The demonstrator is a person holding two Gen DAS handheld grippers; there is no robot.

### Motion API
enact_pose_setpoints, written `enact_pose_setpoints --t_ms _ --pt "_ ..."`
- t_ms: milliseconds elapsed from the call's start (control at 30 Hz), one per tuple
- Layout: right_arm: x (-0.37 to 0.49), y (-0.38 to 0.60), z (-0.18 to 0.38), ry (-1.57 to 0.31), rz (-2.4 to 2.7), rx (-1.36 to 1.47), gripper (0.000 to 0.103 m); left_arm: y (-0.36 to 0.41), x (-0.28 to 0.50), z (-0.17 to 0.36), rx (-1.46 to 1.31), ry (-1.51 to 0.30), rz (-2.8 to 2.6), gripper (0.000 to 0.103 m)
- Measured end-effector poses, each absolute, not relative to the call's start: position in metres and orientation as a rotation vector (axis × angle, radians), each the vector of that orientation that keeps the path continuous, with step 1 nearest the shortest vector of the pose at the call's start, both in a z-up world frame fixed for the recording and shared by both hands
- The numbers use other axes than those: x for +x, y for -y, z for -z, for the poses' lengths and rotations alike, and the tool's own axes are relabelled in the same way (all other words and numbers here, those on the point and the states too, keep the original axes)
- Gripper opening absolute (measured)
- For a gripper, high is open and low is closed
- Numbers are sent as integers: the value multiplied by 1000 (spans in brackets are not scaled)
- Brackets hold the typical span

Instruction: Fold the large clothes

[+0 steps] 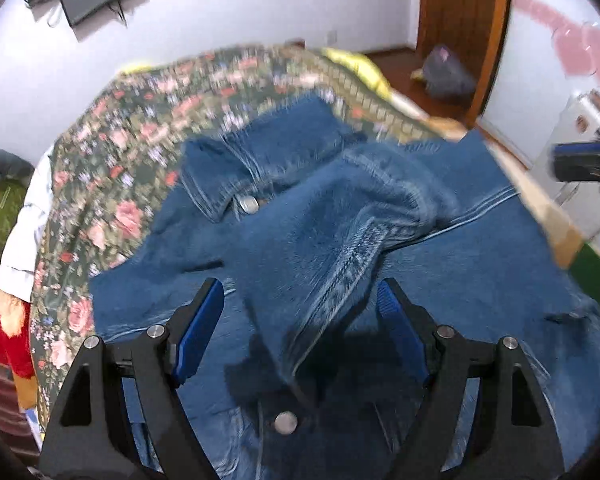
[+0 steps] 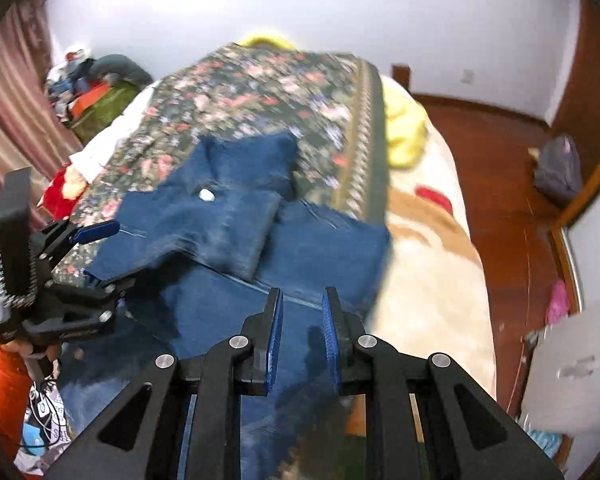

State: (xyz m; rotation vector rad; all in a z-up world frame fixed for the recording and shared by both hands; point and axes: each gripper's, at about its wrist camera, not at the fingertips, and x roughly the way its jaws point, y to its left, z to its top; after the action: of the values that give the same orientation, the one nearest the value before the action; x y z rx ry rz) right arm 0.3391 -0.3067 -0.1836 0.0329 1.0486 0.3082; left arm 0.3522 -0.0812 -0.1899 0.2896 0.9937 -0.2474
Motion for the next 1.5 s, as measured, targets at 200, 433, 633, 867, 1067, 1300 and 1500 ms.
enact_pose_setpoints --t_ms 200,433,633,867,1067,1300,1500 --pt "353 319 231 -1148 -282 80 16 86 368 206 334 -953 166 29" --pt "357 308 260 -1174 -279 59 16 25 366 171 170 -876 88 15" --pt "350 300 266 -1127 -263 -23 34 -60 362 196 -102 -1011 61 49" --pt "353 310 280 -1127 -168 -4 89 -96 339 244 -256 -1112 62 54" --pt "357 315 277 -1166 -148 72 89 -120 332 261 -398 -1146 63 54" --pt "362 314 265 -1167 -229 226 89 -143 343 258 -540 -1110 92 54" --pt "377 299 268 -1173 -245 235 89 -152 361 258 -487 -1076 16 24"
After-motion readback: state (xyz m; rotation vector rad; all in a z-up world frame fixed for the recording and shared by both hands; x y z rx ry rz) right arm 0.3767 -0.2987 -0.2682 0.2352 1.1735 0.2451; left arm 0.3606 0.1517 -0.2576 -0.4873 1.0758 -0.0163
